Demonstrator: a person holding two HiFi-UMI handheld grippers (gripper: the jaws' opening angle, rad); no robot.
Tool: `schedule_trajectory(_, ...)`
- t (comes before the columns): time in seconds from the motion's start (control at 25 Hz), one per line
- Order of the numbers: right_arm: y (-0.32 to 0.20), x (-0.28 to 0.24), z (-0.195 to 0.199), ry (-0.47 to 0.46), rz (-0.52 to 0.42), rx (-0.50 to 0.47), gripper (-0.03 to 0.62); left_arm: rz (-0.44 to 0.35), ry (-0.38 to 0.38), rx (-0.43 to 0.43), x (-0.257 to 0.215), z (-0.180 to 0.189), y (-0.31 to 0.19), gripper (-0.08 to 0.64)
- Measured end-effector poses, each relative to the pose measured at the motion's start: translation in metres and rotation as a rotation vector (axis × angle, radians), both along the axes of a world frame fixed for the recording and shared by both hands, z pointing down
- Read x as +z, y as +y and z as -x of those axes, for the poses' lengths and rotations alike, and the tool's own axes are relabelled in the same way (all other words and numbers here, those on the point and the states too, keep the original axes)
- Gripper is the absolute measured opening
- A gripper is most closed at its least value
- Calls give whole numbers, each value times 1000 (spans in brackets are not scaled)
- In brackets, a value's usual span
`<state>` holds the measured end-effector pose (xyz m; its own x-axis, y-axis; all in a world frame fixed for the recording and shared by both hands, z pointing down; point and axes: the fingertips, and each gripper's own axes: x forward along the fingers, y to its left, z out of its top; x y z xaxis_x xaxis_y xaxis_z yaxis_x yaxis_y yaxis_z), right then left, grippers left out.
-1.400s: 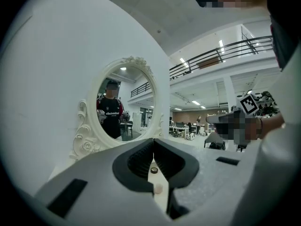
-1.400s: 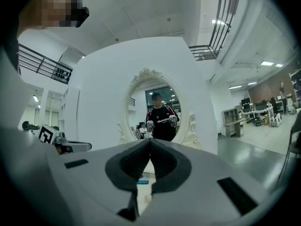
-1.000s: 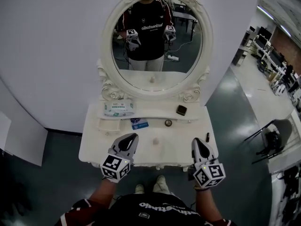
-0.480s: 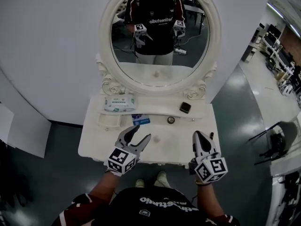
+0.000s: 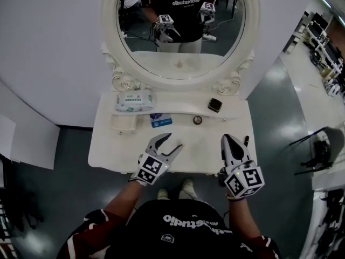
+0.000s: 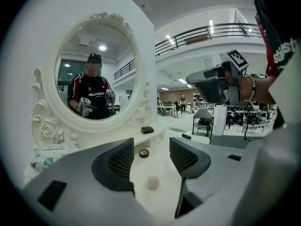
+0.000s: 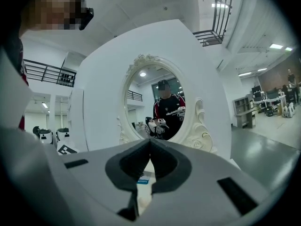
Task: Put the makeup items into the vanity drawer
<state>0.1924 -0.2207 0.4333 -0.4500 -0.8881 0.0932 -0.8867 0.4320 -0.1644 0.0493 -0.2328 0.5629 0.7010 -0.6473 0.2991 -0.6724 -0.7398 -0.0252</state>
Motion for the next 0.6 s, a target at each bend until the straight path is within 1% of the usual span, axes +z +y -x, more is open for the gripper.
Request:
schedule_trajectory(0.24, -3, 12, -10, 4, 26, 10, 3, 84, 7, 7, 39, -19, -8, 225)
schedule_trajectory(0.44, -5, 15, -20, 8, 40, 22, 2, 160, 6, 4, 67, -28, -16, 225)
schedule_trajectory(0.6, -5, 21, -29, 4, 57, 31, 3, 204, -22, -3, 91, -34, -21, 225)
